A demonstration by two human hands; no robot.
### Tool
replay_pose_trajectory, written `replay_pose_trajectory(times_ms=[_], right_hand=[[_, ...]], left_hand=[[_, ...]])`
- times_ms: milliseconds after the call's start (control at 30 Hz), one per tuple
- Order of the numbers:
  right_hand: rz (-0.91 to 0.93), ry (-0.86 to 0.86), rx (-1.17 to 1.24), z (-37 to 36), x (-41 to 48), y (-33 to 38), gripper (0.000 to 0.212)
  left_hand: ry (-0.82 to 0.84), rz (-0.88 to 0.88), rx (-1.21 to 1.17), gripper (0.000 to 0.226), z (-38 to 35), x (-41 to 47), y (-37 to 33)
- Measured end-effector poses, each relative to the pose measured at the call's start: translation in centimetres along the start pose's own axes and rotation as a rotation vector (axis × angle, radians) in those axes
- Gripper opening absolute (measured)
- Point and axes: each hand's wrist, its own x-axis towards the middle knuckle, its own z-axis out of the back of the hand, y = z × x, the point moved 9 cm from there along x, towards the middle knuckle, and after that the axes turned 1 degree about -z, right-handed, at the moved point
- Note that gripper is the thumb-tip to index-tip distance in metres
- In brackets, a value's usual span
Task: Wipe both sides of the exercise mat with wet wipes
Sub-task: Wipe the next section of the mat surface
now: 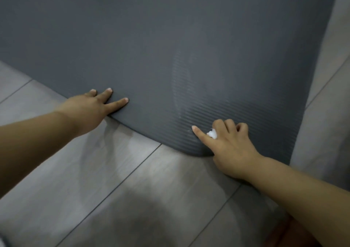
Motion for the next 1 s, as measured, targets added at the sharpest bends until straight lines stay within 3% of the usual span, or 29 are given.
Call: replay_pose_trajectory(times_ms=[333,533,700,1000], right_hand=[[0.187,0.067,-0.090,0.6,-3.0,4.4,0.097],[0.100,0.040,-0.171,3.0,-2.8,4.6,0.089],[-0.078,0.377,-0.318,4.3,-3.3,3.7,0.091],[-0.271,0.400,0.359,4.6,-5.3,3.6,0.047]], left_hand=[[0.123,-0.061,-0.024,0.072,-4.6,-11.8,-2.9],[0.054,-0.124,0.021,0.066,-2.4,-16.6,-3.3],[0.008,-0.166,-0.013,0.059,1.4,-19.0,-5.1],[-0.094,-0.307,-0.172,0.051,3.5,-18.0,-15.8]])
